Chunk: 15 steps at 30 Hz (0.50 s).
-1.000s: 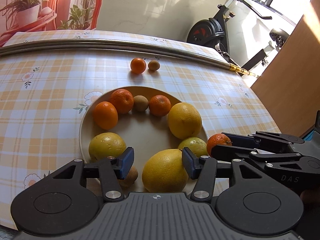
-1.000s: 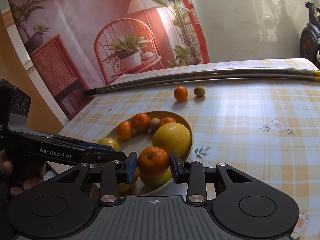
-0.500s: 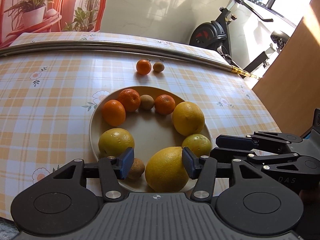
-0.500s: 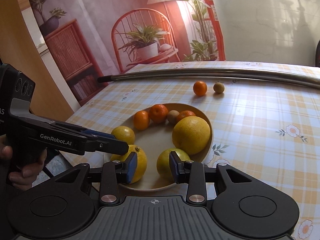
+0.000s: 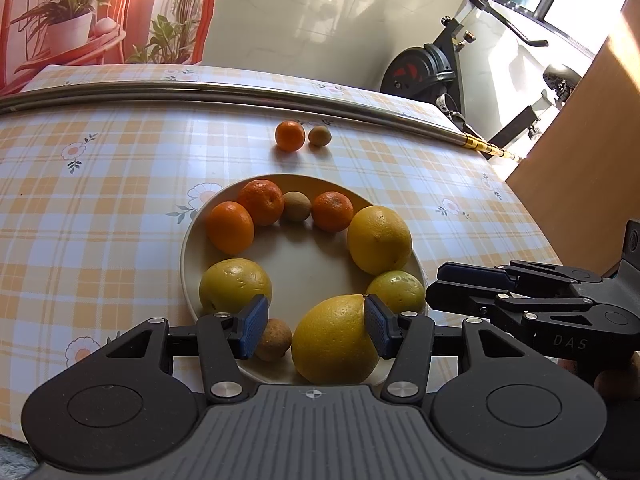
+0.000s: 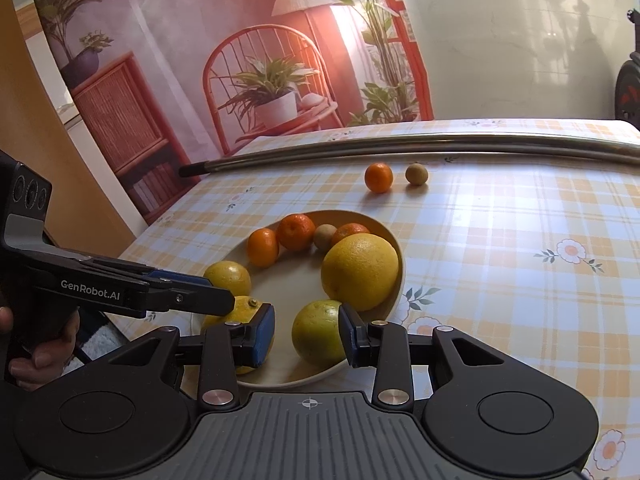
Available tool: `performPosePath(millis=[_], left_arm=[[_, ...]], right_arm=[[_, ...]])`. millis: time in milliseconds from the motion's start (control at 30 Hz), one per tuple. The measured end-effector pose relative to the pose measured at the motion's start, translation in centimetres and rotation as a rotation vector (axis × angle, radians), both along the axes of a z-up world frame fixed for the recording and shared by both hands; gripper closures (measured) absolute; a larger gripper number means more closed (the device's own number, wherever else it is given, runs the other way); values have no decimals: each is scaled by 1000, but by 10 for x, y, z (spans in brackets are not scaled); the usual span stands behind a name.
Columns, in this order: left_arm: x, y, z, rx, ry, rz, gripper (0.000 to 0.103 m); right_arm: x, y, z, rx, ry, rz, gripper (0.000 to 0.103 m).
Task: Organize fruits
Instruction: 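Withdraw both grippers from the plate toward the last mandarin and kiwi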
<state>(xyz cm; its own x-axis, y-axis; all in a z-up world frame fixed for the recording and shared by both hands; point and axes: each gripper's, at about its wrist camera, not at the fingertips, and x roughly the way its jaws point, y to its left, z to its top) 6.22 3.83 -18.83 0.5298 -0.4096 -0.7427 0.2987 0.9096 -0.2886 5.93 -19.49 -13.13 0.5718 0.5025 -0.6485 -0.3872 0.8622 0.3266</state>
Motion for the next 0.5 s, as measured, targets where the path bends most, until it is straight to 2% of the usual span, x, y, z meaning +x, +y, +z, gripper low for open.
performPosePath(millis=[200,500], left_arm=[[8,3,5,-20,-19,23,49],[37,1,30,-16,-108,52,49]], right_arm=[[8,-9,1,-10,-20,-33,70],[37,-23,9,-34,-76,-74,70]])
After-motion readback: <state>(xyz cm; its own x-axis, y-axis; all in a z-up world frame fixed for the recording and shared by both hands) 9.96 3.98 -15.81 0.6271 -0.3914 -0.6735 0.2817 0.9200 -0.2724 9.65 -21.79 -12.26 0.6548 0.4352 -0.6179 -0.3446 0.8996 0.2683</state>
